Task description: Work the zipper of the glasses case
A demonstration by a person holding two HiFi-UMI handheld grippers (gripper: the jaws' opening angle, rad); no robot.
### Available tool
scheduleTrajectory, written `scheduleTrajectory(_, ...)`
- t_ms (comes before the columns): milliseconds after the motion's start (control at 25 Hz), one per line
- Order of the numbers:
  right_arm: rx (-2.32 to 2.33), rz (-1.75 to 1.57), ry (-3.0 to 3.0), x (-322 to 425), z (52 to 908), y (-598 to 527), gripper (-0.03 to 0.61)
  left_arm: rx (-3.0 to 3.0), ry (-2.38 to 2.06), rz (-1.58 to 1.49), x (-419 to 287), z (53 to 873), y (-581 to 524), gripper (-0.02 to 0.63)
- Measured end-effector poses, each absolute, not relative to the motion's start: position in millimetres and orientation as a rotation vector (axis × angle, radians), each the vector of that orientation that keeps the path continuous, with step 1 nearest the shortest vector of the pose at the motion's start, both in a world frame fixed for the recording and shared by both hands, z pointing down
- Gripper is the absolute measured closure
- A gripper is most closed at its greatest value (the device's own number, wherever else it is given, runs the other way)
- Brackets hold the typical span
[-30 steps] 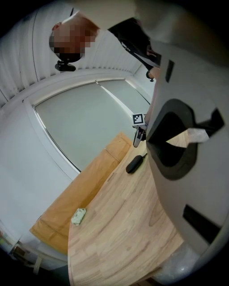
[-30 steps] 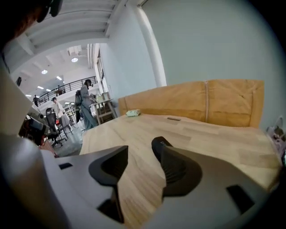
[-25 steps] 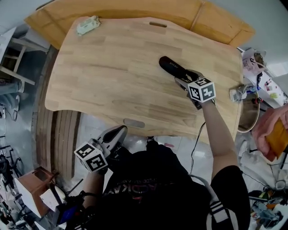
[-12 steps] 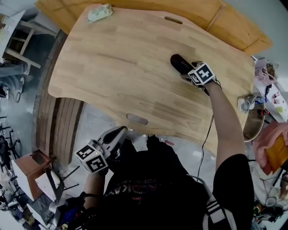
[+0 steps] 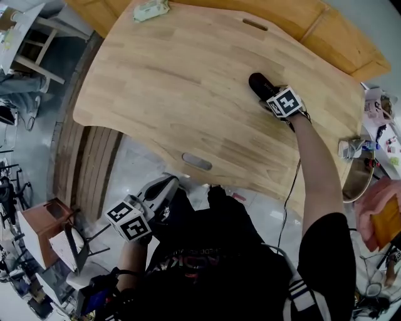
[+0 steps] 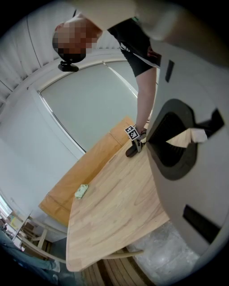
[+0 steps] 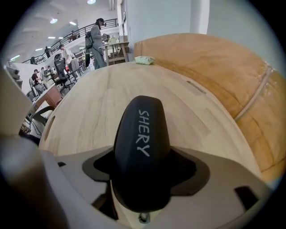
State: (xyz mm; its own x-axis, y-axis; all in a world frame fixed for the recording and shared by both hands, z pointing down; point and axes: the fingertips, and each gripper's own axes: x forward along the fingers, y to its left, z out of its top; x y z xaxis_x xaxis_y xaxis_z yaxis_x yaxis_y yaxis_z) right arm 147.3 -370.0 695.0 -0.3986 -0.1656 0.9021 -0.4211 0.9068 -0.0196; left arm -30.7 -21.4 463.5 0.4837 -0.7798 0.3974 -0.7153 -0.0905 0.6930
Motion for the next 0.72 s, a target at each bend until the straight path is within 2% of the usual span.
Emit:
scheduleTrajectory(160,0.458,0.347,-2.078,140,674,-366,0.222,1.845,-1.244,-0.093,-32,459,-22,0.604)
scheduleTrajectory(400,0.456,0.620,-2.340,117,617,-346,0.225,1.896,-1.215,-0.084,-25,456,-32,0.604)
scheduleTrajectory(720,0.099,0.958,-2.680,75,512,-263,0.225,1.986,-1.195,-0.115,-17,440,-49,0.603)
